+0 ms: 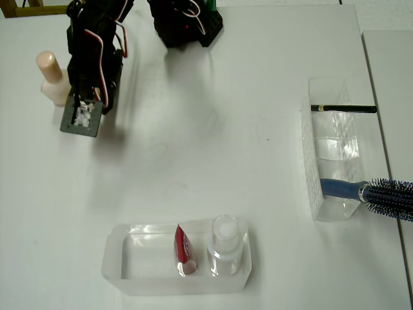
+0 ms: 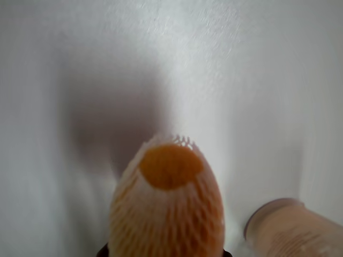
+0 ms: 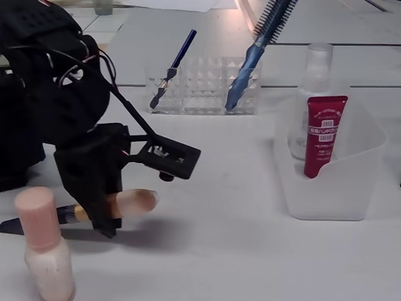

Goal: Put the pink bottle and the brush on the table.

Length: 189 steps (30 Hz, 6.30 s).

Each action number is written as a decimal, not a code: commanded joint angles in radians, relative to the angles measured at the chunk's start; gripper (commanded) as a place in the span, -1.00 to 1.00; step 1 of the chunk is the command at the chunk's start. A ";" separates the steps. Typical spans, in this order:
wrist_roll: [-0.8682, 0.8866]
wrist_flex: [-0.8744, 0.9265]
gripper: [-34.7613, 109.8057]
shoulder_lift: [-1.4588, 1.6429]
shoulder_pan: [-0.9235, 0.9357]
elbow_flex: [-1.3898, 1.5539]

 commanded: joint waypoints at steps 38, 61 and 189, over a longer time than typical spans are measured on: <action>0.101 0.318 -0.52 -0.377 -0.058 -0.549; 0.104 0.276 -0.36 -0.430 -0.069 -0.571; 1.954 -0.008 -0.49 1.571 -0.647 0.963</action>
